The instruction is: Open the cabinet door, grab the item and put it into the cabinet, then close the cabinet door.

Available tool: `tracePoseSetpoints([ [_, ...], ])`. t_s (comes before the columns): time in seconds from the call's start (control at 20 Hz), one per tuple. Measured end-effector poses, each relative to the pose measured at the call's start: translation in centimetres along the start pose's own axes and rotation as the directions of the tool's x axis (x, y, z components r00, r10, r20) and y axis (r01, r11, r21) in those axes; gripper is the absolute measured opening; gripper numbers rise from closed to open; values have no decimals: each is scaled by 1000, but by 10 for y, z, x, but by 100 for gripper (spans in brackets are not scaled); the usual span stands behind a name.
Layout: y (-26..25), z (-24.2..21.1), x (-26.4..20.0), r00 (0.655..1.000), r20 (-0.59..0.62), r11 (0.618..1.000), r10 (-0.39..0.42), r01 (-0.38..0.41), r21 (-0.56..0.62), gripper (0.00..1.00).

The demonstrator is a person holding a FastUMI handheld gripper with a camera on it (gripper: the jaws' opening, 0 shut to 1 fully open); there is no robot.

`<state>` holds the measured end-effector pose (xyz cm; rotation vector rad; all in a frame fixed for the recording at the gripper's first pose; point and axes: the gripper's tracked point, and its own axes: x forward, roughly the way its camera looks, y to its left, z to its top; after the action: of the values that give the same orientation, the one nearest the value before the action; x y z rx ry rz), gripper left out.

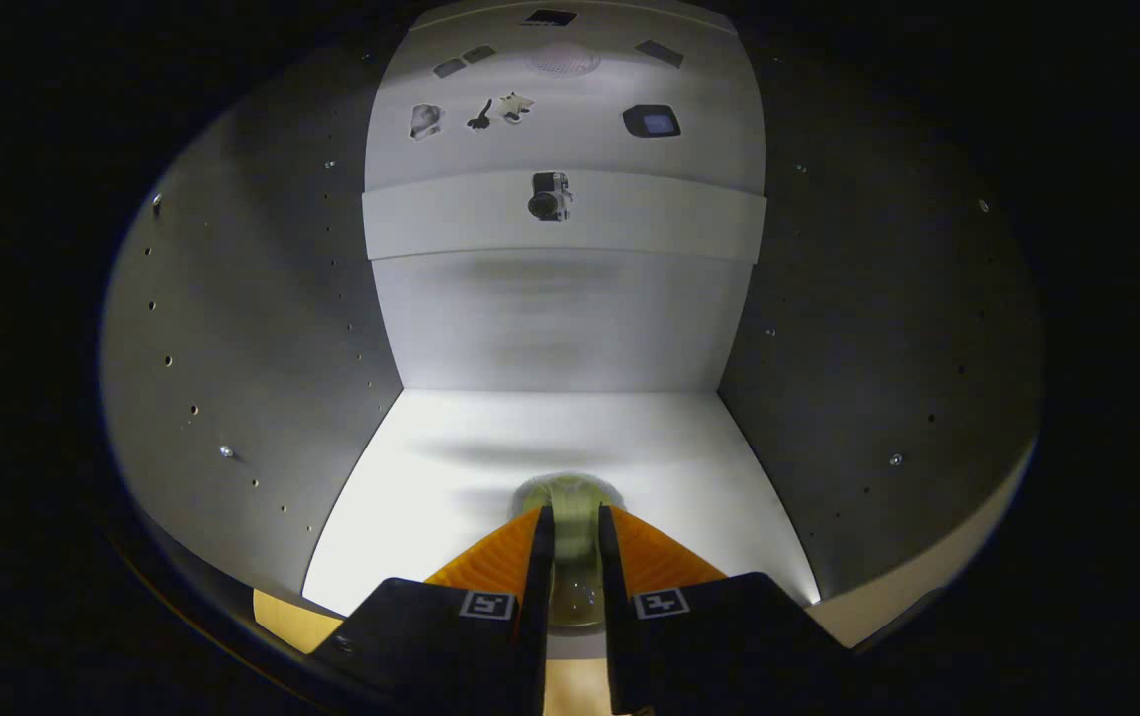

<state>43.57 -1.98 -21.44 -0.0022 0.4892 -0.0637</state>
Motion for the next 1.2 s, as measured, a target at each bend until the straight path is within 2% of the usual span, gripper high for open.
tracePoseSetpoints([
  [0.25, 3, 12, -8, 999, 48, 1000, 21, -22, 15, 30],
  [0.4, 9, 30, -29, 991, 126, 999, 37, -37, -3, 42],
  [0.65, 25, 61, -98, 943, 324, 997, 73, -67, -30, 48],
  [0.75, 29, 66, -132, 922, 382, 998, 67, -59, -33, 56],
  [0.8, 30, 64, -149, 914, 400, 998, 64, -56, -32, 70],
  [0.9, 36, 53, -183, 909, 410, 998, 70, -62, -33, 84],
  [0.95, 34, 47, -201, 905, 422, 998, 56, -46, -34, 86],
  [1.05, 31, 41, -239, 891, 454, 1000, 25, -16, -24, 99],
  [1.2, 30, 27, -291, 878, 479, 1000, 0, -4, 7, 98],
])
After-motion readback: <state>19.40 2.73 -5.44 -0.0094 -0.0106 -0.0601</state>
